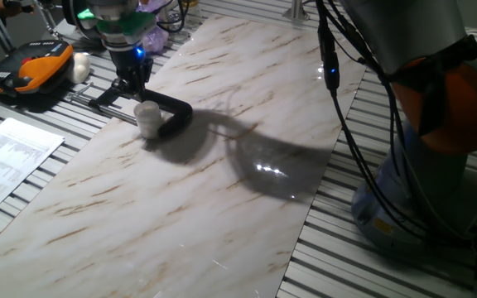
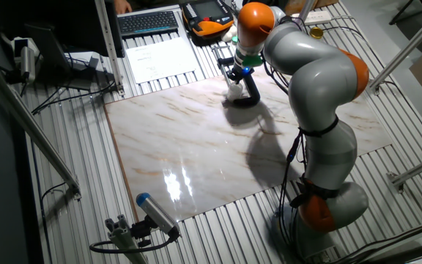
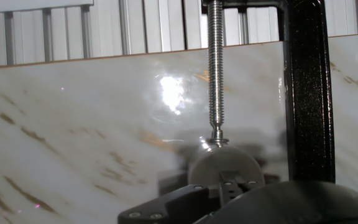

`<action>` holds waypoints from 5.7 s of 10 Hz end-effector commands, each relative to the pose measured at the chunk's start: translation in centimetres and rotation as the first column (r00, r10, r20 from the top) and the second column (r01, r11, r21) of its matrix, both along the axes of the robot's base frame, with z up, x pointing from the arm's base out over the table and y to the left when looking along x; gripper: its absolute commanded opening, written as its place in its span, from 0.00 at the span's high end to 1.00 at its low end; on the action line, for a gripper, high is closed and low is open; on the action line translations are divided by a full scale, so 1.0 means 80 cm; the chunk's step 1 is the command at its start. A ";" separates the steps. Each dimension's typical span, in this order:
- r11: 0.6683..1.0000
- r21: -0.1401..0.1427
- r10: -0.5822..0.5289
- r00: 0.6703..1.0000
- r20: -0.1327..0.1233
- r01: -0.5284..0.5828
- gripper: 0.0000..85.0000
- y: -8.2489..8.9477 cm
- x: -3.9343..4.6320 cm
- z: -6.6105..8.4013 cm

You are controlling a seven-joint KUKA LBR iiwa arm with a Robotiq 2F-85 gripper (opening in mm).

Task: Unscrew the lid from the jar

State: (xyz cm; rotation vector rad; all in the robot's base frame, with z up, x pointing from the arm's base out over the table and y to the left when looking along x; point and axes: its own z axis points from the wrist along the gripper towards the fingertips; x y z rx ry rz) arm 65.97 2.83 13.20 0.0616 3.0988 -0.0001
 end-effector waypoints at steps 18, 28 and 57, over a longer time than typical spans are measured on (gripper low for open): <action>0.804 0.020 -0.595 0.804 -0.018 0.595 1.00 -0.008 -0.008 0.005; 0.477 0.002 -0.879 0.477 -0.017 0.879 1.00 -0.020 -0.015 0.002; 0.408 0.005 -0.911 0.408 -0.061 0.913 0.80 -0.015 -0.027 -0.008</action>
